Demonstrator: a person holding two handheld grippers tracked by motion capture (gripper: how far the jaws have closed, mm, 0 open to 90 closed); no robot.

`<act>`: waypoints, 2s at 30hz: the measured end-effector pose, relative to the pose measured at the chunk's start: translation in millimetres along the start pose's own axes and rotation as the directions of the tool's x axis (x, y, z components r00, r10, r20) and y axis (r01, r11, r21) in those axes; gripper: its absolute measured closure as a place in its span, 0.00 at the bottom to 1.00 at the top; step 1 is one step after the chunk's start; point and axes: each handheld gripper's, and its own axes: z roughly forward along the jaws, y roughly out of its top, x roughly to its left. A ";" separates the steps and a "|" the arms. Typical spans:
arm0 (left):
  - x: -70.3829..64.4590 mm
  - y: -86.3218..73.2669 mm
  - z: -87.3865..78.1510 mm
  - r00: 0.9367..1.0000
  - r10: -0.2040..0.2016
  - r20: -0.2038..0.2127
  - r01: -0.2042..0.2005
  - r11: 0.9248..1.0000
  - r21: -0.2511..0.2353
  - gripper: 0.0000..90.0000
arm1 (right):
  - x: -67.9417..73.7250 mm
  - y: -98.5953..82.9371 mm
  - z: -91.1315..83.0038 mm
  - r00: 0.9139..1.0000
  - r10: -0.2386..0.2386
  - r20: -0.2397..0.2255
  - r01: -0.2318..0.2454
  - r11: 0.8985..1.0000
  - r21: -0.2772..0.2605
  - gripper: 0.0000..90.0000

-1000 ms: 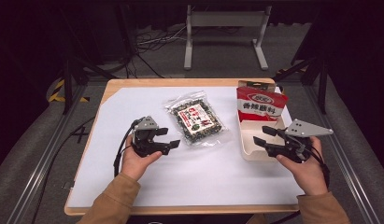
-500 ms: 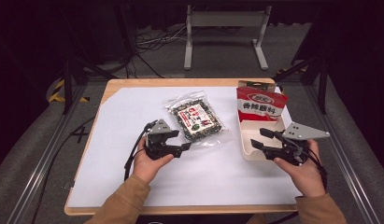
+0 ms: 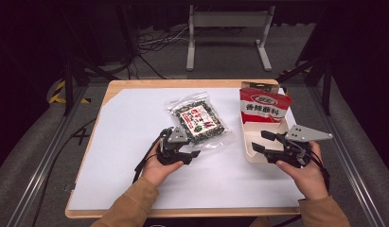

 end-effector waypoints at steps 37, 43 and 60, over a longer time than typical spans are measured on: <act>19.2 -10.5 23.7 1.000 0.030 -0.005 -0.030 0.999 0.026 0.80 | 1.2 -6.6 -6.3 0.984 0.099 -0.146 -0.110 0.992 -0.069 0.44; 19.3 -10.7 24.0 1.000 0.007 0.026 -0.008 0.999 0.032 0.99 | 2.6 -6.8 -4.1 0.984 0.094 -0.151 -0.105 0.992 -0.067 0.46; 19.1 -0.5 -3.5 1.000 -0.006 0.026 0.006 0.999 -0.032 1.00 | 5.8 -6.4 0.0 0.985 0.065 -0.158 -0.079 0.993 -0.083 0.50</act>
